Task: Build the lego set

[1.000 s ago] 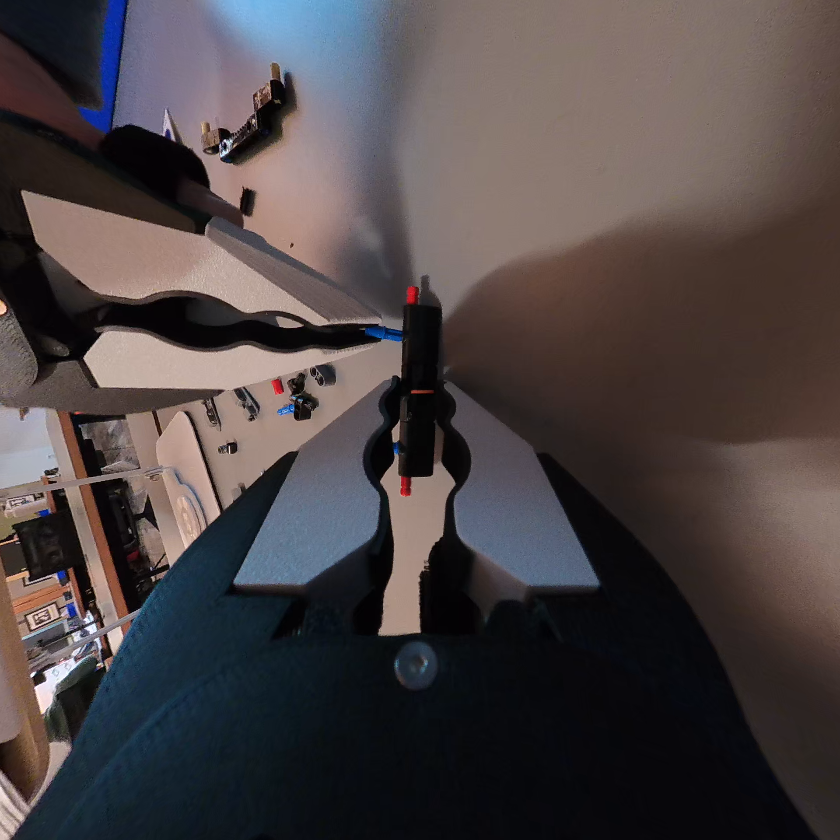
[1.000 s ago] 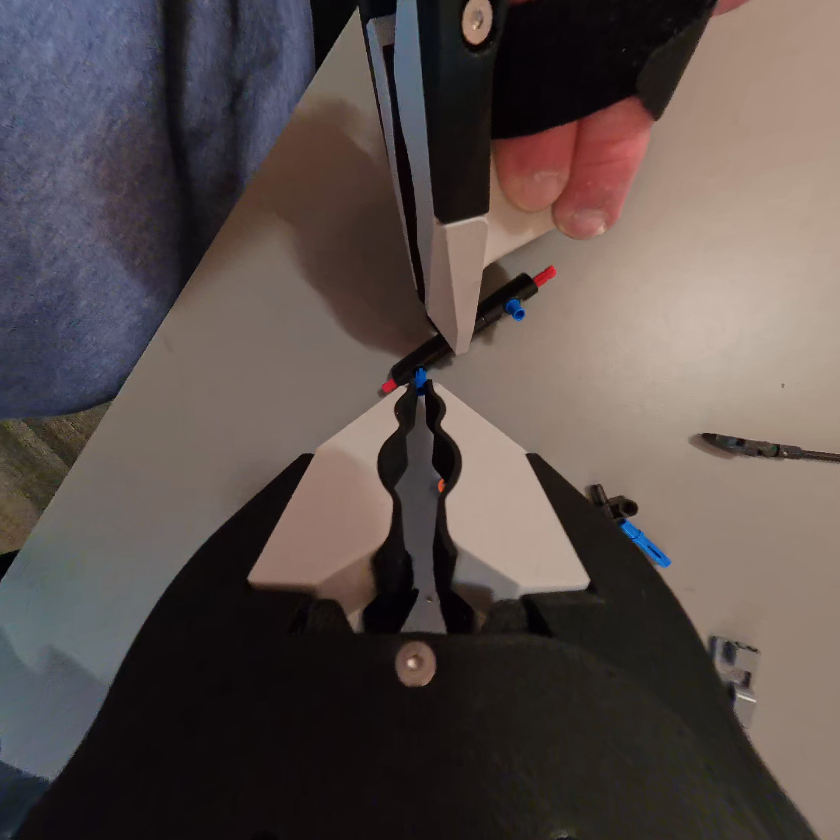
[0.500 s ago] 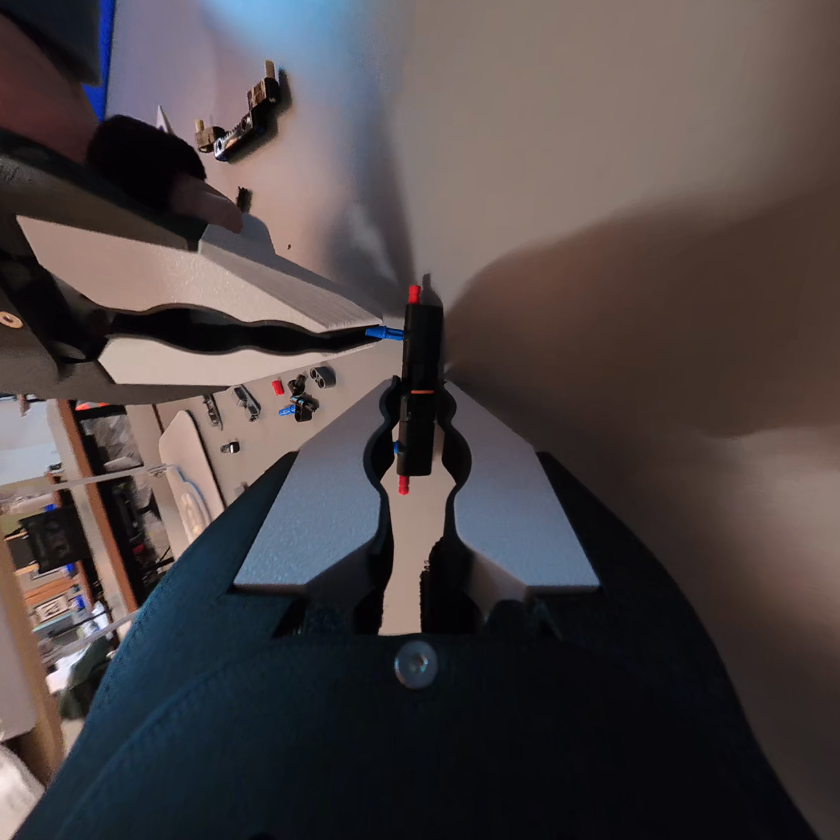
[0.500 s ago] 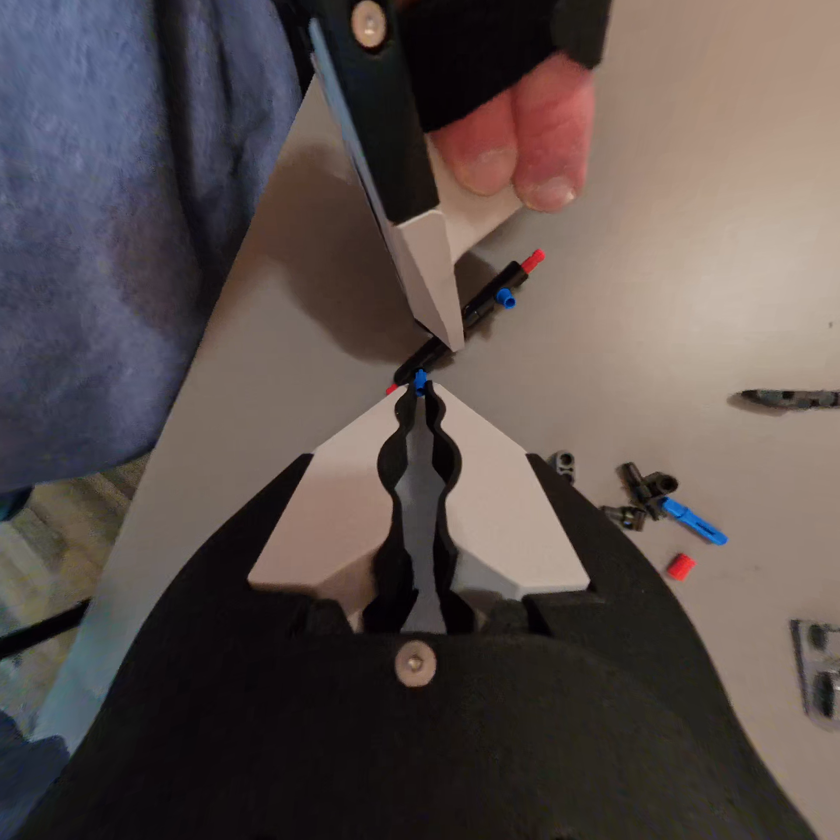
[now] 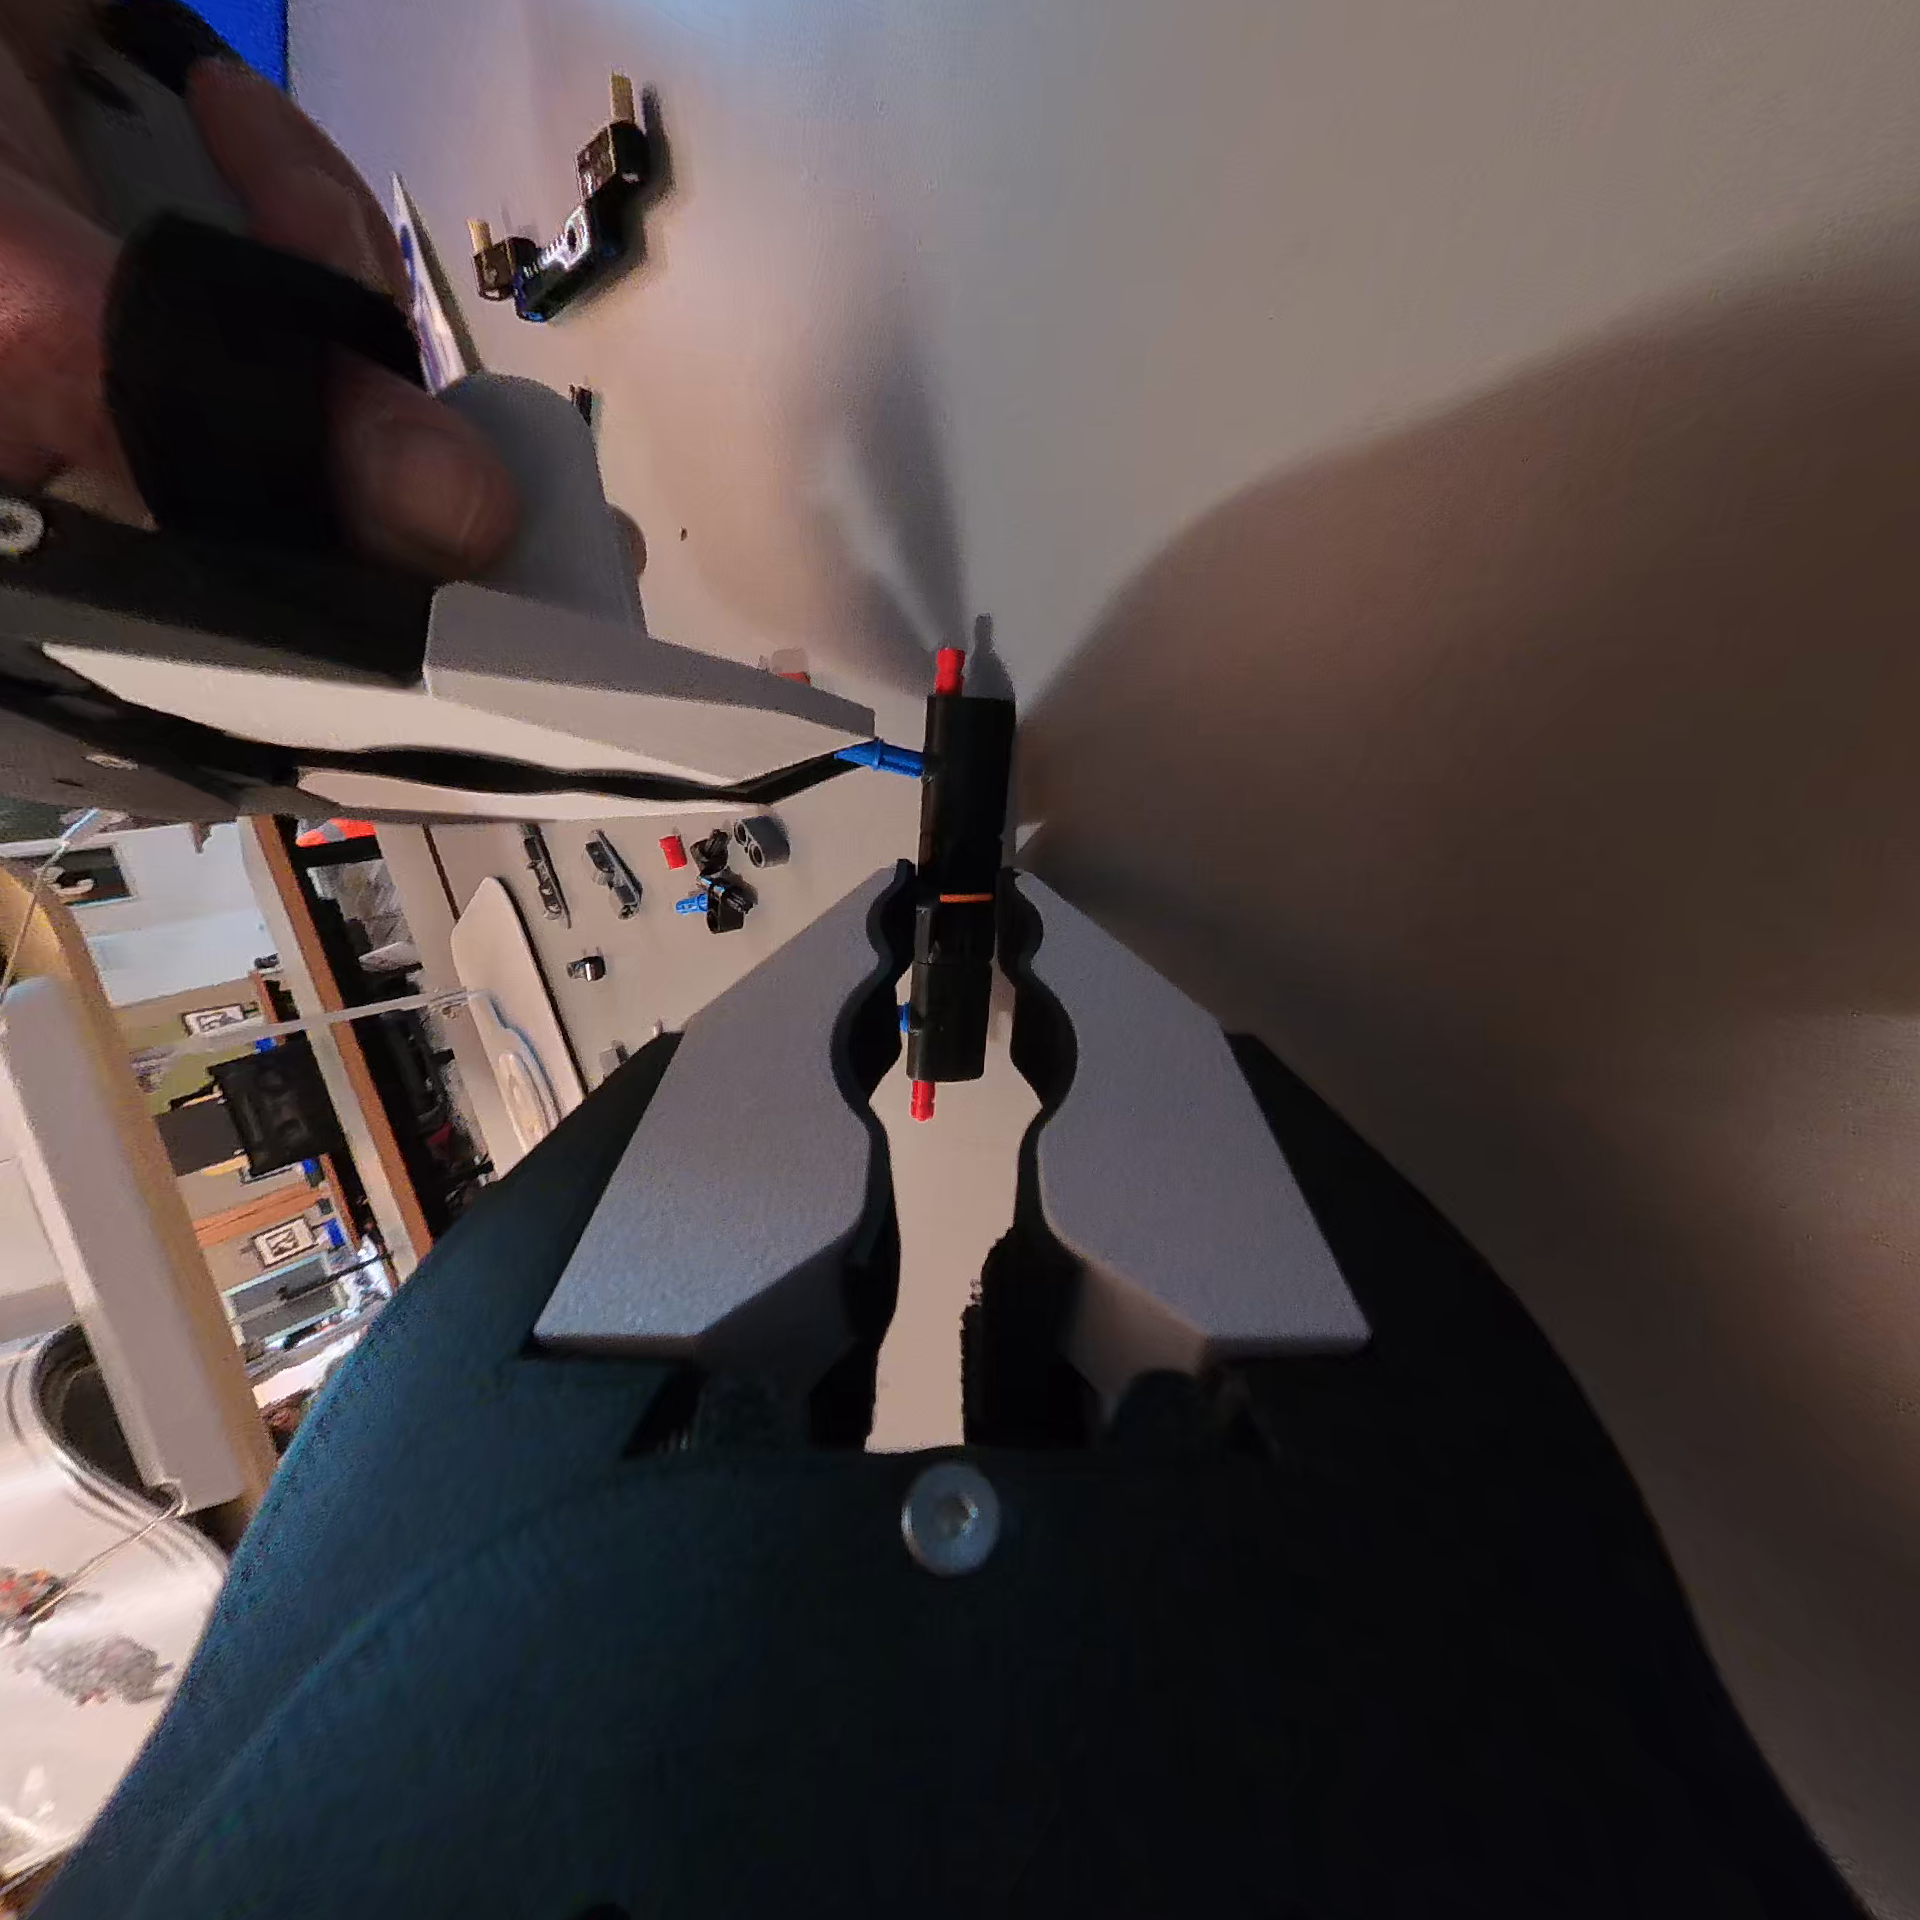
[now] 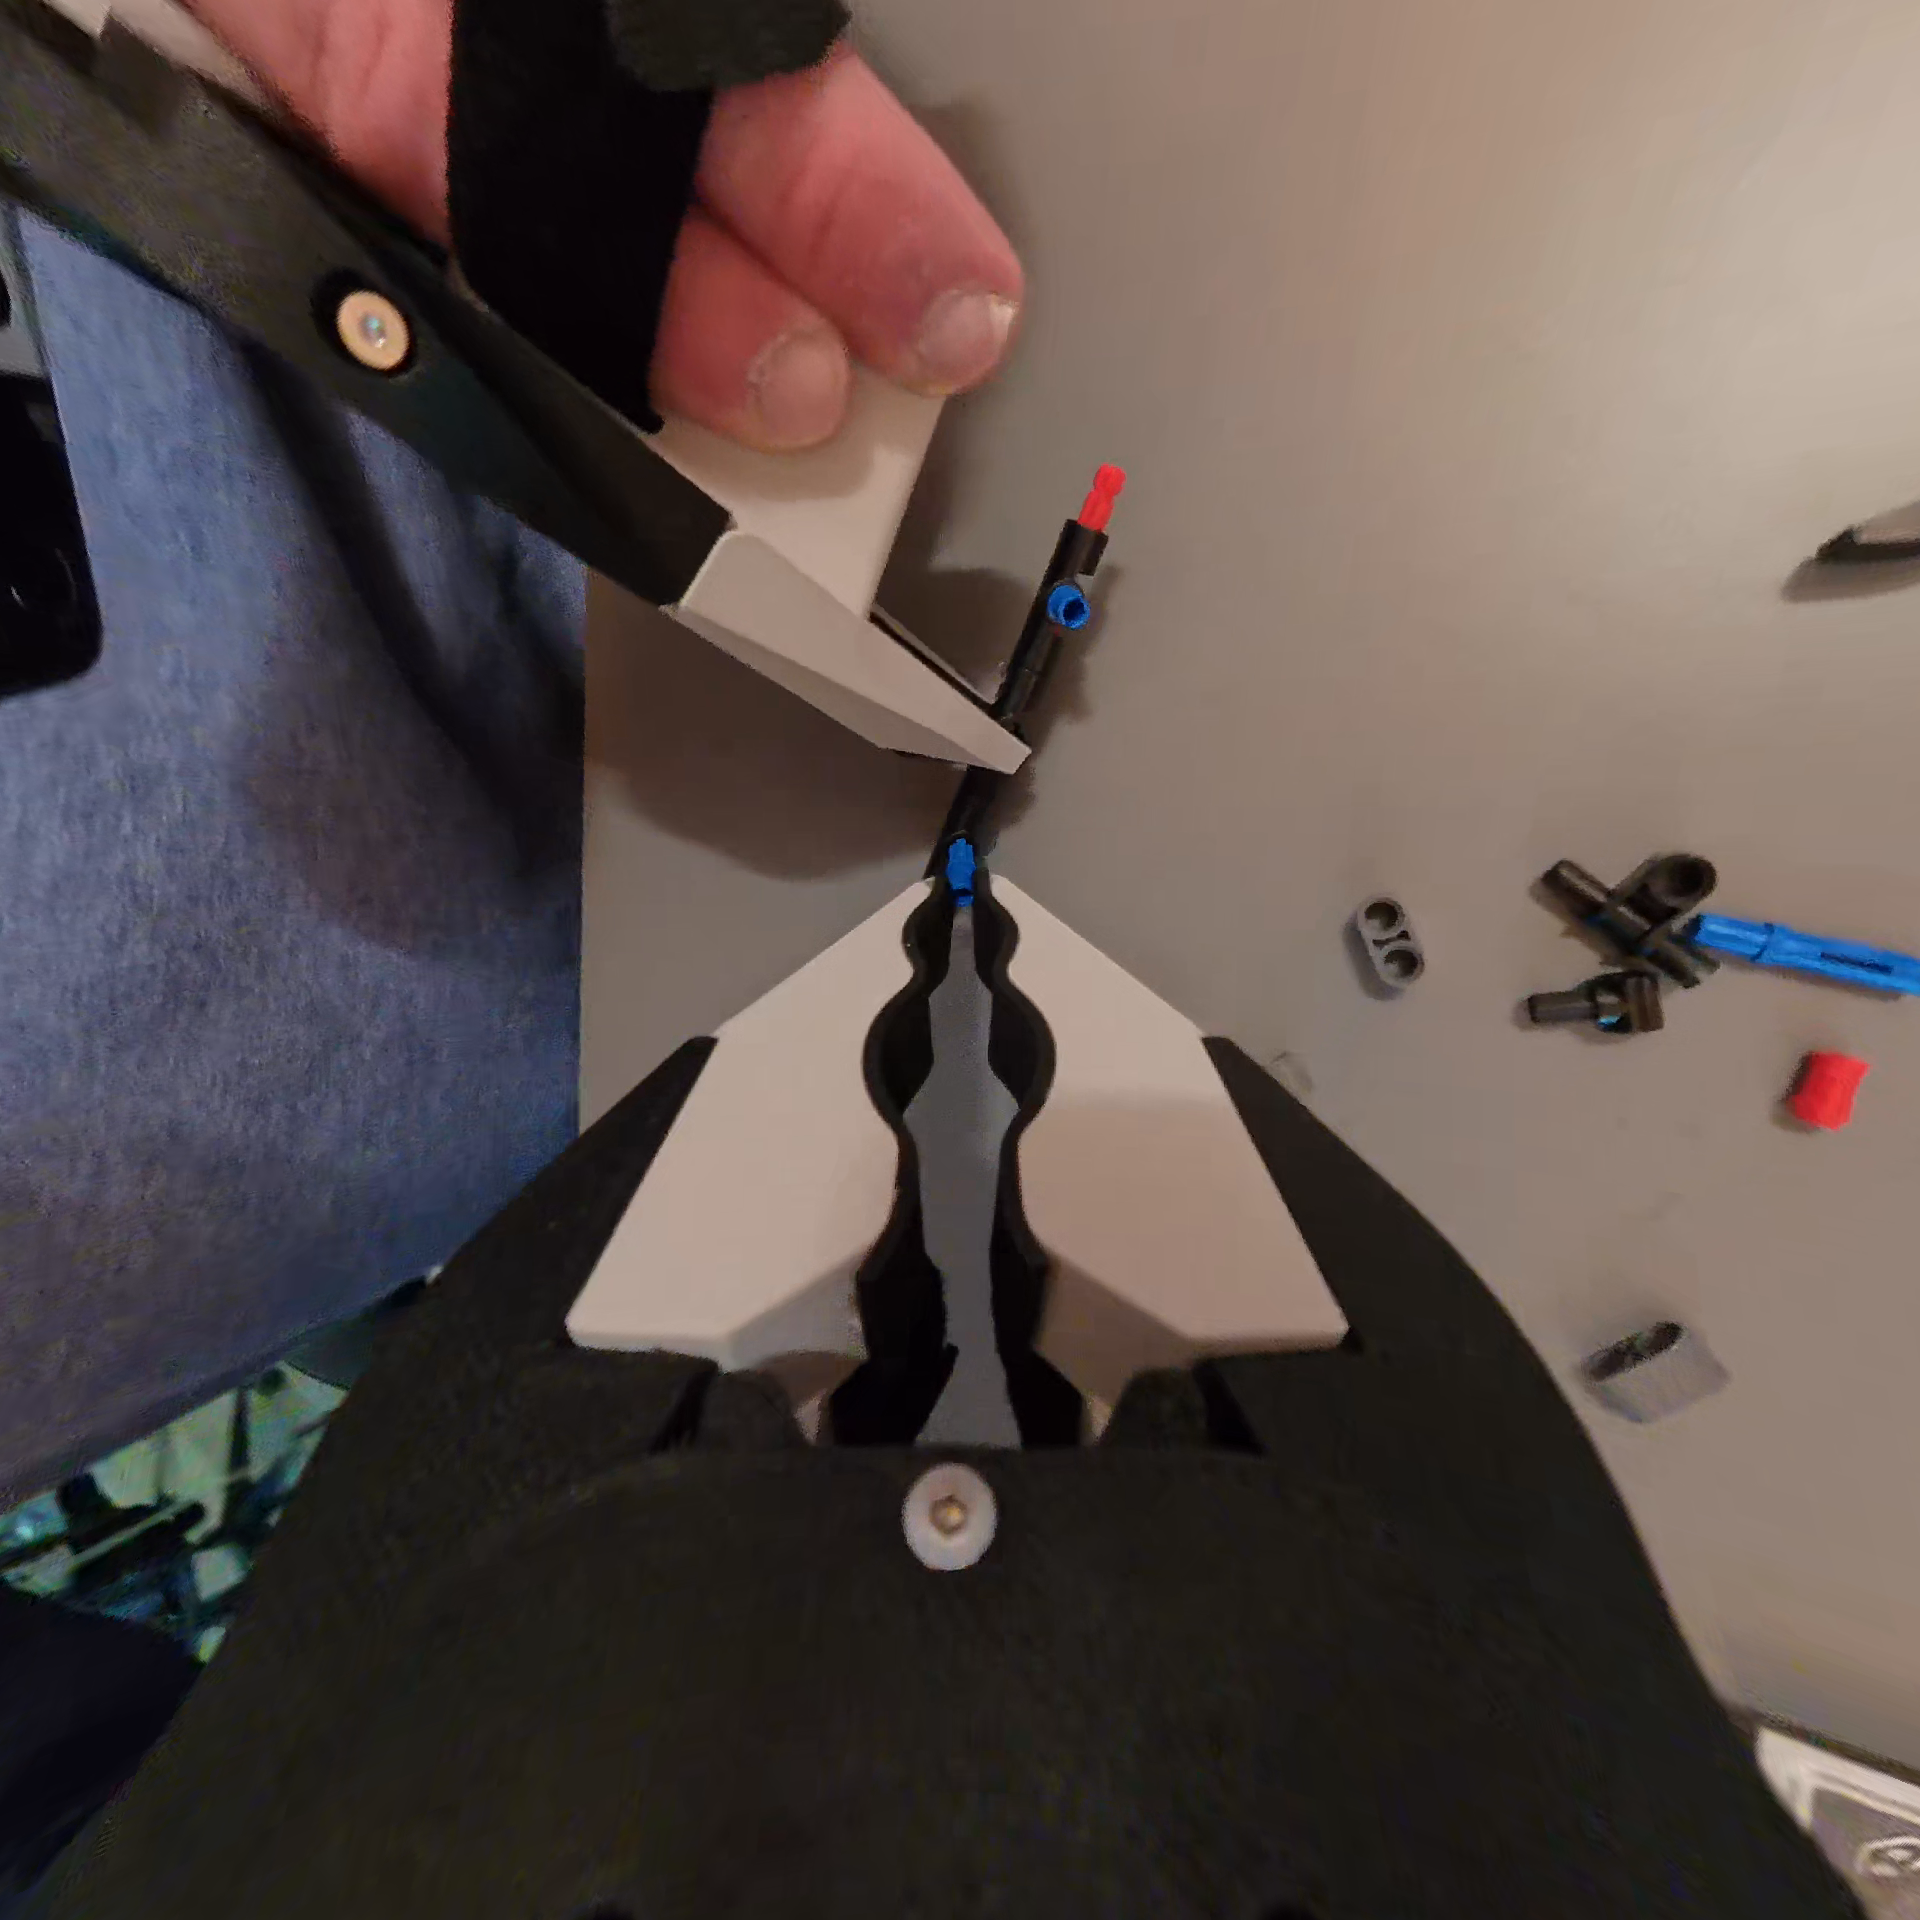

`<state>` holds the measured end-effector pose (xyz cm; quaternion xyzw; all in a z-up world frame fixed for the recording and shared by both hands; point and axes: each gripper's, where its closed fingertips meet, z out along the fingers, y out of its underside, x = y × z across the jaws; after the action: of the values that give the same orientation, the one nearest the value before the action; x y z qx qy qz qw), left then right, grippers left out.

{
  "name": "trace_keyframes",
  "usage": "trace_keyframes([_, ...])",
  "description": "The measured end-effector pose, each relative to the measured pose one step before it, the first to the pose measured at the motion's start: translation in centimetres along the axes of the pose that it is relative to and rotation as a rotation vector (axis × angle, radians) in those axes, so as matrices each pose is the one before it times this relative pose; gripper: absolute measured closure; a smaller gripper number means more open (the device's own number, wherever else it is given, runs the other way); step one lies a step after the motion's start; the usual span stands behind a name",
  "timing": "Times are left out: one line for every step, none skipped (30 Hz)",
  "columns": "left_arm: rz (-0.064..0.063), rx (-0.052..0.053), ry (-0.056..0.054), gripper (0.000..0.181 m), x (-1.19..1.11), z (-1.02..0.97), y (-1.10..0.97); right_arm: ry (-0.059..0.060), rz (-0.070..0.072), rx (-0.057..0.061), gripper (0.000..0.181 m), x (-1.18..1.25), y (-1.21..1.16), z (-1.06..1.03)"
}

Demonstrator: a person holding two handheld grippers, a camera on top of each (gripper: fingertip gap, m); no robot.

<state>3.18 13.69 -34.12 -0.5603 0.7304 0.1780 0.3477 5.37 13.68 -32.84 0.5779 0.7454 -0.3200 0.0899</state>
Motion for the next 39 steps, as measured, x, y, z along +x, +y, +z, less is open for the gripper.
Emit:
trace_keyframes([0.0010, -0.0095, -0.0025, 0.168, 0.003, -0.002, -0.001, 0.0028, 0.0246, -0.0016, 0.180, 0.003, 0.017, 0.005])
trace_keyframes([0.0033, -0.0101, -0.0029, 0.168, 0.008, -0.004, -0.007, 0.0052, 0.0197, -0.0049, 0.180, -0.023, 0.036, 0.003])
trace_keyframes([0.0021, -0.0086, -0.0020, 0.168, 0.006, 0.001, -0.037, 0.0066, 0.0180, -0.0053, 0.180, -0.024, 0.000, 0.001])
trace_keyframes([-0.0002, -0.0091, -0.0005, 0.168, 0.007, -0.009, -0.037, 0.0071, 0.0161, -0.0068, 0.180, -0.022, -0.003, -0.002])
trace_keyframes([0.0028, -0.0104, -0.0015, 0.168, 0.008, -0.001, -0.009, 0.0054, 0.0176, -0.0064, 0.180, -0.018, -0.018, 0.003])
trace_keyframes([0.0023, -0.0103, -0.0033, 0.168, 0.002, -0.005, -0.004, 0.0047, 0.0164, -0.0047, 0.180, -0.002, -0.044, -0.010])
trace_keyframes([-0.0055, -0.0109, -0.0024, 0.168, 0.010, -0.006, -0.008, 0.0033, 0.0165, -0.0045, 0.180, 0.006, -0.029, 0.002])
trace_keyframes([-0.0039, -0.0113, -0.0026, 0.168, 0.006, -0.007, 0.008, 0.0010, 0.0188, -0.0046, 0.180, -0.020, -0.021, 0.020])
trace_keyframes([0.0000, -0.0123, -0.0043, 0.168, 0.003, -0.004, -0.003, 0.0027, 0.0151, -0.0058, 0.180, -0.016, 0.019, 0.019])
trace_keyframes([-0.0036, -0.0120, -0.0042, 0.168, 0.001, -0.004, -0.004, 0.0042, 0.0139, -0.0048, 0.180, -0.015, 0.010, 0.018])
trace_keyframes([-0.0037, -0.0105, -0.0048, 0.168, 0.004, -0.007, -0.009, 0.0040, 0.0145, -0.0030, 0.180, -0.028, -0.020, 0.023])
trace_keyframes([0.0025, -0.0076, -0.0079, 0.168, -0.005, -0.015, -0.003, 0.0032, 0.0129, -0.0029, 0.180, -0.056, 0.007, 0.020])
trace_keyframes([0.0016, -0.0058, -0.0091, 0.168, 0.006, -0.014, -0.024, 0.0017, 0.0116, -0.0022, 0.180, -0.064, 0.009, 0.031])
trace_keyframes([-0.0003, -0.0062, -0.0080, 0.168, 0.013, -0.024, -0.017, -0.0006, 0.0137, -0.0003, 0.181, -0.067, -0.005, 0.037])
trace_keyframes([0.0031, -0.0052, -0.0058, 0.168, 0.032, -0.047, -0.038, -0.0013, 0.0120, 0.0009, 0.181, -0.060, 0.007, 0.035])
trace_keyframes([0.0001, -0.0041, -0.0046, 0.168, 0.037, -0.036, -0.028, -0.0008, 0.0099, 0.0027, 0.180, -0.037, 0.008, 0.028])
trace_keyframes([-0.0049, -0.0028, -0.0048, 0.168, 0.011, -0.020, -0.017, -0.0010, 0.0133, 0.0050, 0.180, -0.005, -0.010, 0.003])
trace_keyframes([-0.0039, -0.0027, -0.0068, 0.169, 0.000, -0.018, 0.000, 0.0002, 0.0114, 0.0061, 0.181, -0.011, -0.017, 0.007])
trace_keyframes([0.0002, -0.0026, -0.0076, 0.168, 0.008, -0.013, -0.016, 0.0030, 0.0088, 0.0071, 0.180, -0.018, -0.007, 0.002])
trace_keyframes([-0.0045, -0.0032, -0.0063, 0.168, 0.004, -0.014, 0.000, 0.0054, 0.0073, 0.0082, 0.181, -0.018, -0.014, 0.012])
trace_keyframes([-0.0049, -0.0029, -0.0056, 0.169, 0.001, -0.009, -0.013, 0.0064, 0.0059, 0.0078, 0.181, -0.049, 0.015, 0.027])
trace_keyframes([0.0031, -0.0016, -0.0070, 0.169, 0.004, -0.018, -0.021, 0.0071, 0.0043, 0.0077, 0.181, -0.057, 0.019, 0.031])
trace_keyframes([0.0063, -0.0012, -0.0063, 0.169, 0.006, -0.018, -0.020, 0.0074, 0.0039, 0.0072, 0.181, -0.072, 0.016, 0.031])
trace_keyframes([-0.0013, -0.0017, -0.0033, 0.169, 0.007, -0.019, -0.012, 0.0091, 0.0020, 0.0053, 0.181, -0.069, 0.010, 0.046])
trace_keyframes([-0.0048, -0.0010, -0.0039, 0.169, 0.010, -0.013, -0.020, 0.0107, -0.0010, 0.0028, 0.181, -0.053, 0.004, 0.029])
trace_keyframes([0.0033, 0.0000, -0.0068, 0.169, 0.001, -0.006, -0.013, 0.0140, -0.0002, 0.0038, 0.181, -0.013, -0.034, 0.016])
trace_keyframes([0.0030, 0.0000, -0.0066, 0.169, 0.006, -0.023, -0.005, 0.0187, -0.0025, 0.0042, 0.181, 0.014, -0.034, -0.002])
trace_keyframes([-0.0056, 0.0002, -0.0036, 0.169, -0.004, -0.007, -0.004, 0.0187, -0.0047, 0.0022, 0.181, -0.028, -0.012, 0.001])
trace_keyframes([-0.0014, 0.0010, -0.0044, 0.169, 0.011, -0.011, -0.002, 0.0175, -0.0031, 0.0022, 0.181, -0.019, -0.003, -0.004])
trace_keyframes([0.0042, -0.0001, -0.0061, 0.169, -0.003, -0.016, -0.011, 0.0157, -0.0007, 0.0041, 0.181, -0.007, -0.022, -0.002])
trace_keyframes([0.0005, -0.0016, -0.0051, 0.169, 0.001, -0.012, -0.005, 0.0144, 0.0004, 0.0041, 0.181, -0.006, -0.010, 0.001])
trace_keyframes([-0.0011, -0.0013, -0.0043, 0.169, 0.010, -0.009, 0.002, 0.0154, -0.0020, 0.0023, 0.181, -0.012, 0.001, 0.006])
trace_keyframes([0.0002, 0.0001, -0.0046, 0.169, -0.010, -0.007, -0.008, 0.0177, -0.0043, 0.0002, 0.181, -0.005, 0.012, 0.000])
trace_keyframes([-0.0033, -0.0007, -0.0036, 0.169, 0.013, -0.009, -0.005, 0.0203, -0.0067, -0.0010, 0.181, -0.012, 0.004, 0.007])
trace_keyframes([-0.0022, -0.0010, -0.0043, 0.169, -0.004, -0.012, 0.000, 0.0206, -0.0081, -0.0013, 0.181, -0.029, -0.022, 0.007])
trace_keyframes([0.0018, -0.0009, -0.0051, 0.169, 0.001, -0.004, -0.004, 0.0214, -0.0064, -0.0002, 0.181, 0.002, -0.031, 0.003])
trace_keyframes([-0.0028, -0.0016, -0.0035, 0.169, 0.004, -0.007, 0.000, 0.0224, -0.0092, -0.0007, 0.181, -0.018, -0.038, -0.008])
trace_keyframes([-0.0014, -0.0012, -0.0045, 0.169, -0.004, -0.008, 0.002, 0.0175, -0.0064, -0.0002, 0.181, -0.027, -0.024, -0.001])
trace_keyframes([0.0039, 0.0000, -0.0053, 0.169, -0.001, -0.005, 0.001, 0.0082, 0.0012, 0.0031, 0.181, -0.032, -0.016, 0.003])
